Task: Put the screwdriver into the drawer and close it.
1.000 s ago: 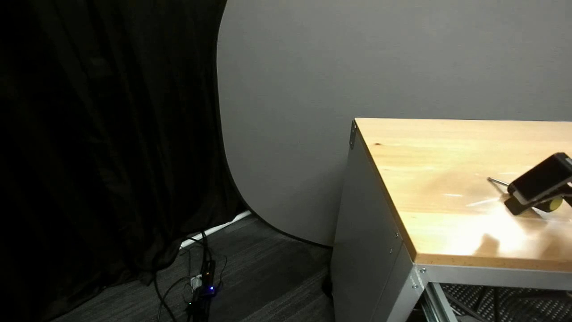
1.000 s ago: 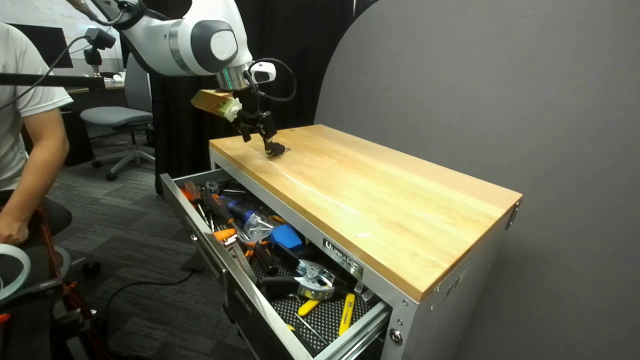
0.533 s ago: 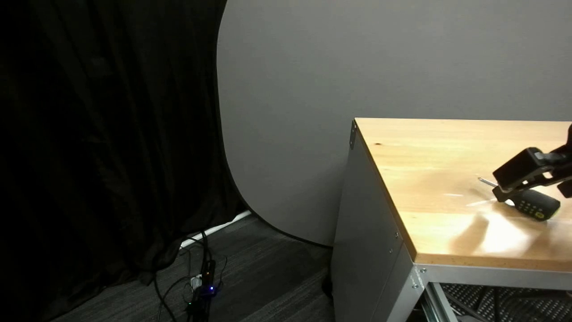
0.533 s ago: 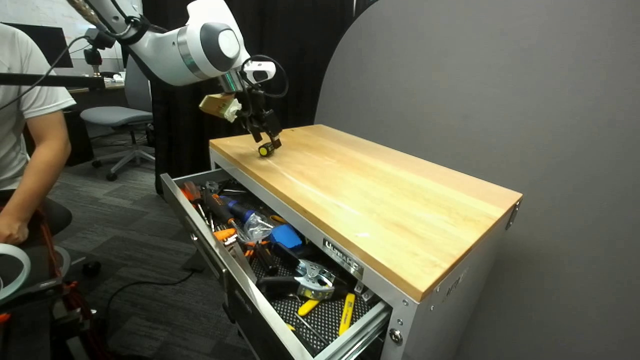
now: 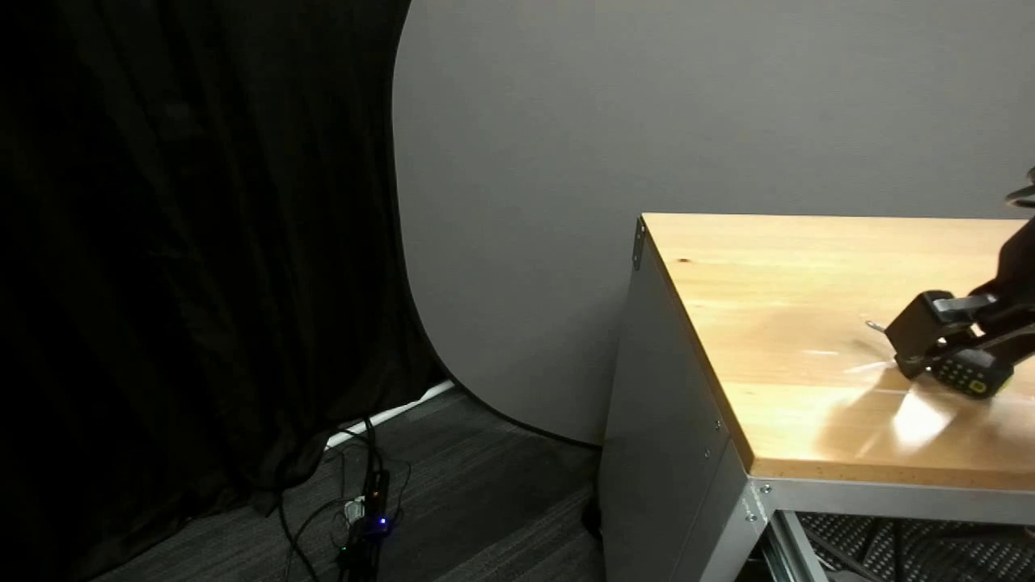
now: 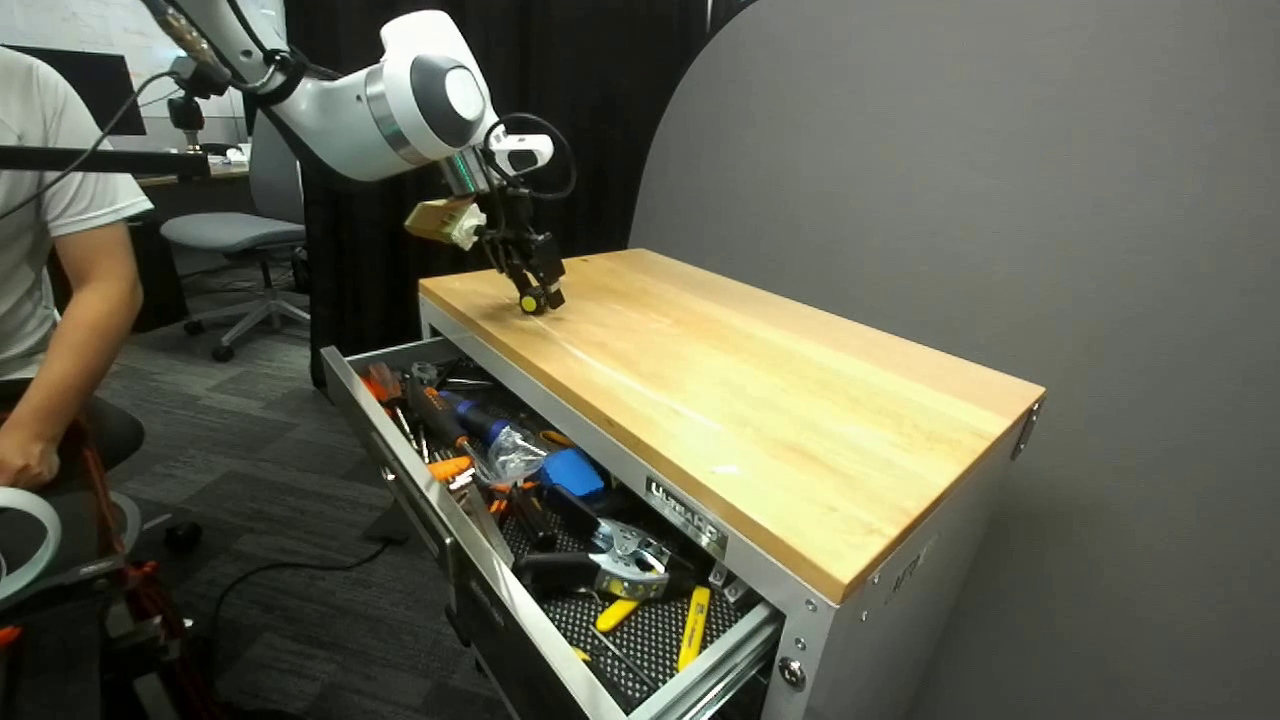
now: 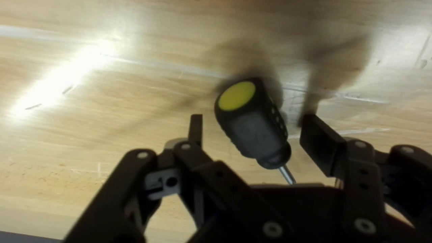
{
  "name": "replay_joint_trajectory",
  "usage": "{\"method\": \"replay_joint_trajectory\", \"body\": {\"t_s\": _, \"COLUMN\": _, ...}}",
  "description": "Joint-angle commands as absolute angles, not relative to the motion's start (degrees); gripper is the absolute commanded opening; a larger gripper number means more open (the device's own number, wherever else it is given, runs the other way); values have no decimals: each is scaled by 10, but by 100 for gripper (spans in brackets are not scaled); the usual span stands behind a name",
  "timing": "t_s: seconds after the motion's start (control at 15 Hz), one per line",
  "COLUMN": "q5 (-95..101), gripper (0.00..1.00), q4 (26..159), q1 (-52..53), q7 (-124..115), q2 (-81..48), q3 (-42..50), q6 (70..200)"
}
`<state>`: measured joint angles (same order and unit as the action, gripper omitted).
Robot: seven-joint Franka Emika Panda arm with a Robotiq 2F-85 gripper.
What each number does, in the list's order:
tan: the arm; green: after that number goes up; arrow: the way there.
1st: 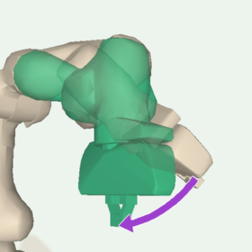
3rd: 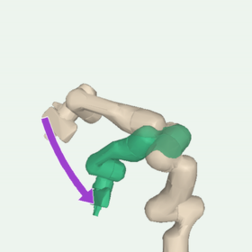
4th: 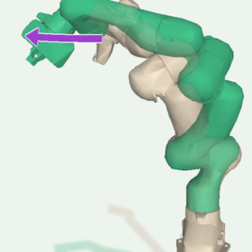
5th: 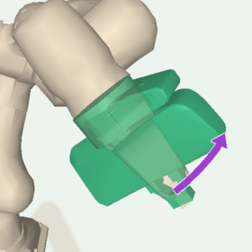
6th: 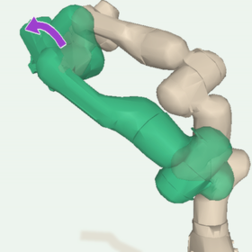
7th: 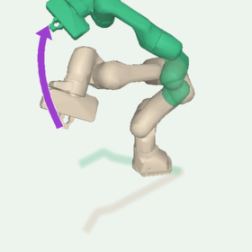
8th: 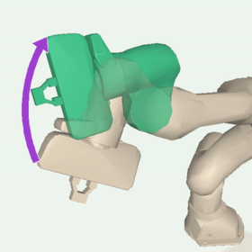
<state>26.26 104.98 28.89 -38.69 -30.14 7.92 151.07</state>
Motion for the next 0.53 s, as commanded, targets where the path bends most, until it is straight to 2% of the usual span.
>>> {"method": "replay_joint_trajectory", "body": {"t_s": 0.0, "q5": 263, "gripper": 42, "q4": 1016, "q1": 284, "q7": -387, "q2": -312, "q3": 70, "q6": 1468}}
{"method": "replay_joint_trajectory", "body": {"t_s": 0.27, "q5": 258, "gripper": 12, "q4": 993, "q1": 273, "q7": -376, "q2": -312, "q3": 60, "q6": 1387}}
{"method": "replay_joint_trajectory", "body": {"t_s": 0.33, "q5": 260, "gripper": 17, "q4": 991, "q1": 270, "q7": -377, "q2": -310, "q3": 59, "q6": 1365}}
{"method": "replay_joint_trajectory", "body": {"t_s": 0.47, "q5": 248, "gripper": 17, "q4": 990, "q1": 257, "q7": -364, "q2": -300, "q3": 48, "q6": 1309}}
